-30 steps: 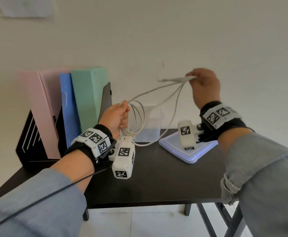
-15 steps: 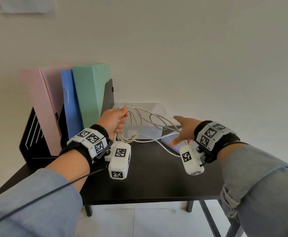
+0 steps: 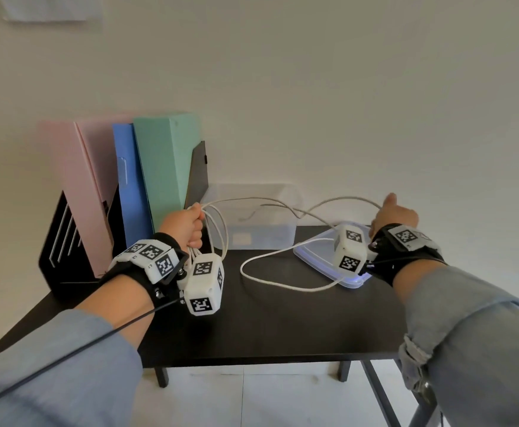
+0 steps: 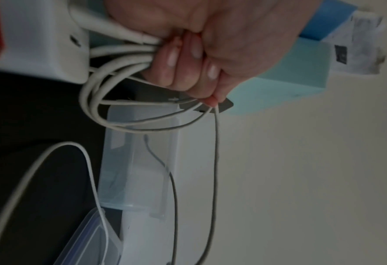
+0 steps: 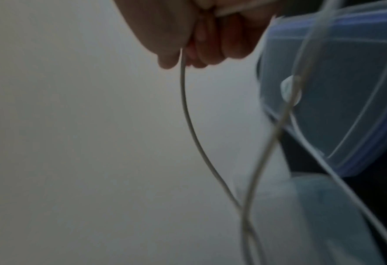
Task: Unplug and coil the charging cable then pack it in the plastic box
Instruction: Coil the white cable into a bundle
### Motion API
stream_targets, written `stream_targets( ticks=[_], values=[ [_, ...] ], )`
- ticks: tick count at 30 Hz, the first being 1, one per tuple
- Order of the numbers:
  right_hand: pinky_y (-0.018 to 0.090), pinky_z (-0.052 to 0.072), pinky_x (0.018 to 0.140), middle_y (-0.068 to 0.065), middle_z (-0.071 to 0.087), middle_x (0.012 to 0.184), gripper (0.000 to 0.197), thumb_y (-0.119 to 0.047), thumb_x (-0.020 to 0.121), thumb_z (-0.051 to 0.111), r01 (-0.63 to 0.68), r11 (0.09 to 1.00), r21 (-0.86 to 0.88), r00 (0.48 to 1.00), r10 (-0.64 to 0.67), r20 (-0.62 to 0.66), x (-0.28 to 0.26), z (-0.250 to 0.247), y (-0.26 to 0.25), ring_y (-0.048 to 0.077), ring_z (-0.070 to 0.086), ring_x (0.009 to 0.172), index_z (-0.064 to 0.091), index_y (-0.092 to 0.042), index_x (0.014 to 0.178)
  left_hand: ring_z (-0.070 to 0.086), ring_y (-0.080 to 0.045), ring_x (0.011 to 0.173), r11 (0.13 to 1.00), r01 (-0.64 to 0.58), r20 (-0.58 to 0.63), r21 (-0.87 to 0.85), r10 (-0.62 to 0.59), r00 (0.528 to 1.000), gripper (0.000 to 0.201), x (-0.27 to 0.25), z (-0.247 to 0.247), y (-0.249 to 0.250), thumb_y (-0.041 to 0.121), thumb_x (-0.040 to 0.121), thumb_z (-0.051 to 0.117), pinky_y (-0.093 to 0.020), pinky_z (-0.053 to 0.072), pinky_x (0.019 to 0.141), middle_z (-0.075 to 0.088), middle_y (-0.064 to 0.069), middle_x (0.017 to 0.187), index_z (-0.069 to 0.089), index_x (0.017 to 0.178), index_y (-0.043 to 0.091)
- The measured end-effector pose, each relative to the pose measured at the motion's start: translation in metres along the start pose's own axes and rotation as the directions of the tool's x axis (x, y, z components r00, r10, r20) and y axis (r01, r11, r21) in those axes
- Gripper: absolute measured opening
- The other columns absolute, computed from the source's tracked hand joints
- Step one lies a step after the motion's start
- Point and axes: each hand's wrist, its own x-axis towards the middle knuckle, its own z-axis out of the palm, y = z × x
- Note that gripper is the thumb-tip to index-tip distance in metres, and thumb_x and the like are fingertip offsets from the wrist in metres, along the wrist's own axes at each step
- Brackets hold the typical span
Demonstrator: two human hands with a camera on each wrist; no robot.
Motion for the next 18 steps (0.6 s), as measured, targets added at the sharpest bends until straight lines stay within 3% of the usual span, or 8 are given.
stream_targets(
  ticks=[2, 4, 7, 10, 12, 15, 18],
  values=[
    [0.028, 0.046, 0.078, 0.002, 0.063, 0.096, 0.037, -0.026, 0.095, 0.046, 0.037, 0.950, -0.311, 0.996, -0.012, 0.083, -0.011, -0.003, 0.009, 0.023, 0.061, 0.093, 0.051, -0.003, 0.123, 0.019, -0.002, 0.020, 1.000, 0.007, 0.012, -0.014, -0.007, 1.000, 0.039, 0.000, 0.001, -0.001, 0.029, 0.102, 0.031, -0.010, 0.014, 0.028, 0.027, 0.005, 0.027, 0.039, 0.066, 0.014],
    [0.031, 0.044, 0.093, 0.011, 0.060, 0.122, 0.033, -0.018, 0.094, 0.048, 0.076, 0.791, -0.607, 0.995, -0.026, 0.091, -0.018, 0.001, 0.020, 0.026, 0.057, 0.114, 0.050, -0.004, 0.124, 0.019, -0.003, 0.020, 1.000, 0.005, 0.023, -0.024, -0.004, 1.000, 0.039, 0.000, 0.004, -0.001, 0.029, 0.102, 0.031, -0.010, 0.015, 0.028, 0.027, 0.005, 0.027, 0.039, 0.066, 0.013],
    [0.037, 0.042, 0.088, 0.023, 0.055, 0.126, 0.038, -0.008, 0.092, 0.046, 0.091, 0.661, -0.745, 0.995, -0.025, 0.099, -0.018, 0.005, 0.038, 0.035, 0.053, 0.118, 0.043, 0.005, 0.128, 0.019, -0.003, 0.020, 0.995, -0.011, 0.008, -0.096, 0.012, 1.000, 0.039, 0.000, 0.005, 0.002, 0.029, 0.101, 0.033, -0.011, 0.017, 0.026, 0.027, 0.007, 0.028, 0.039, 0.066, 0.014],
    [0.040, 0.041, 0.092, 0.017, 0.058, 0.121, 0.036, -0.014, 0.087, 0.047, 0.194, 0.464, -0.864, 0.979, -0.032, 0.202, -0.011, 0.009, 0.054, 0.035, 0.053, 0.116, 0.050, -0.006, 0.122, 0.019, -0.003, 0.021, 0.993, -0.020, -0.001, -0.115, 0.020, 1.000, 0.038, 0.003, 0.001, 0.006, 0.030, 0.101, 0.034, -0.011, 0.017, 0.026, 0.027, 0.008, 0.028, 0.039, 0.066, 0.015],
    [0.041, 0.041, 0.095, 0.010, 0.060, 0.118, 0.031, -0.022, 0.086, 0.048, 0.341, 0.462, -0.819, 0.940, -0.169, 0.296, -0.018, 0.015, 0.050, 0.033, 0.051, 0.115, 0.056, -0.015, 0.115, 0.020, -0.003, 0.021, 0.995, -0.023, 0.005, -0.092, 0.024, 1.000, 0.038, 0.003, 0.002, 0.006, 0.030, 0.101, 0.034, -0.012, 0.018, 0.026, 0.027, 0.007, 0.028, 0.040, 0.066, 0.015],
    [0.034, 0.045, 0.086, 0.007, 0.065, 0.106, 0.021, -0.026, 0.092, 0.048, 0.603, 0.623, -0.498, 0.795, -0.415, 0.442, -0.052, 0.036, 0.024, 0.025, 0.057, 0.098, 0.061, -0.012, 0.103, 0.020, -0.003, 0.021, 0.995, -0.019, 0.045, -0.097, 0.023, 0.999, 0.038, 0.000, 0.009, 0.004, 0.030, 0.101, 0.033, -0.011, 0.018, 0.027, 0.028, 0.007, 0.028, 0.040, 0.067, 0.014],
    [0.034, 0.047, 0.089, 0.007, 0.068, 0.102, 0.041, -0.041, 0.097, 0.038, 0.633, 0.760, -0.148, 0.610, -0.372, 0.700, -0.095, 0.051, 0.003, 0.021, 0.062, 0.095, 0.060, -0.010, 0.110, 0.020, -0.002, 0.021, 0.989, -0.010, 0.083, -0.148, 0.023, 0.996, 0.038, -0.004, 0.016, 0.004, 0.028, 0.101, 0.033, -0.011, 0.018, 0.028, 0.028, 0.007, 0.028, 0.040, 0.066, 0.014]
  ],
)
